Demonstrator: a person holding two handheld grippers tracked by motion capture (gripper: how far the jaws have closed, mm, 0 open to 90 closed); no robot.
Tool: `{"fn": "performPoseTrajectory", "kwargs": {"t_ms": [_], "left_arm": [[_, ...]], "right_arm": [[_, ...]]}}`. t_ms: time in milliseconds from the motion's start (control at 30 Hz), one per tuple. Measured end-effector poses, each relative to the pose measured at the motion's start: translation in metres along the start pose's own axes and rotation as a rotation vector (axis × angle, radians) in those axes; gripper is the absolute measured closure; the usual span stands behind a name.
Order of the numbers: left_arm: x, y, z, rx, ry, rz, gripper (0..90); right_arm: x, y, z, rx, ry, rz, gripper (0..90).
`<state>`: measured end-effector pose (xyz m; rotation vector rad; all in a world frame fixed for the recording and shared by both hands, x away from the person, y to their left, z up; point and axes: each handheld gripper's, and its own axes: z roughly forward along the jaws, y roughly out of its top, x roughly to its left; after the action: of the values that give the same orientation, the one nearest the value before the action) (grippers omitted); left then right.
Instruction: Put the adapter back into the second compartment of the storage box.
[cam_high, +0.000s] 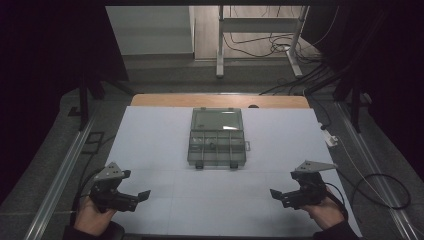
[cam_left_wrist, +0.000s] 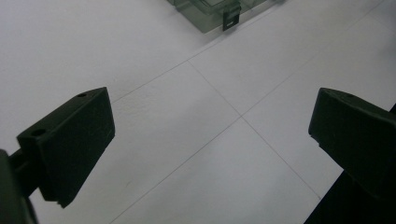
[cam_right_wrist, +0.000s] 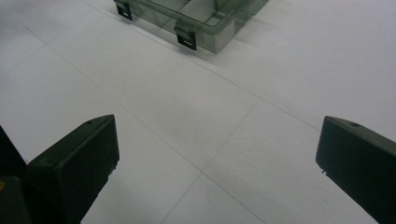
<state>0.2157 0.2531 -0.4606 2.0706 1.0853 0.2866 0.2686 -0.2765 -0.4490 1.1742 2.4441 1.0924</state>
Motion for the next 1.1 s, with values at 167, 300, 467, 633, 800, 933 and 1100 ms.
{"fn": "performPoseTrajectory", "kwargs": {"t_ms": [167, 300, 467, 633, 800, 933, 1100], "left_arm": [[0.0, 0.0, 0.0, -0.001, 0.004, -0.001, 0.7], [-0.001, 0.0, 0.0, -0.003, 0.012, -0.001, 0.3], [-0.001, 0.0, -0.001, -0.004, 0.022, -0.002, 0.0], [-0.001, 0.0, -0.001, -0.004, 0.027, -0.002, 0.0], [-0.001, 0.0, -0.001, -0.004, 0.03, -0.004, 0.0], [-0.001, 0.0, -0.001, -0.003, 0.032, -0.006, 0.0], [-0.002, 0.001, 0.0, 0.0, 0.036, -0.002, 0.0]], "right_arm": [[-0.003, -0.007, -0.009, -0.017, -0.028, 0.021, 0.0], [-0.003, -0.01, -0.015, -0.025, -0.047, 0.036, 0.0], [-0.001, -0.016, -0.022, -0.02, -0.086, 0.045, 0.0], [0.0, -0.02, -0.027, -0.013, -0.107, 0.05, 0.0], [-0.001, -0.024, -0.033, -0.01, -0.132, 0.063, 0.0], [-0.001, -0.025, -0.034, -0.008, -0.14, 0.069, 0.0], [-0.001, -0.025, -0.032, 0.004, -0.144, 0.06, 0.0]]}}
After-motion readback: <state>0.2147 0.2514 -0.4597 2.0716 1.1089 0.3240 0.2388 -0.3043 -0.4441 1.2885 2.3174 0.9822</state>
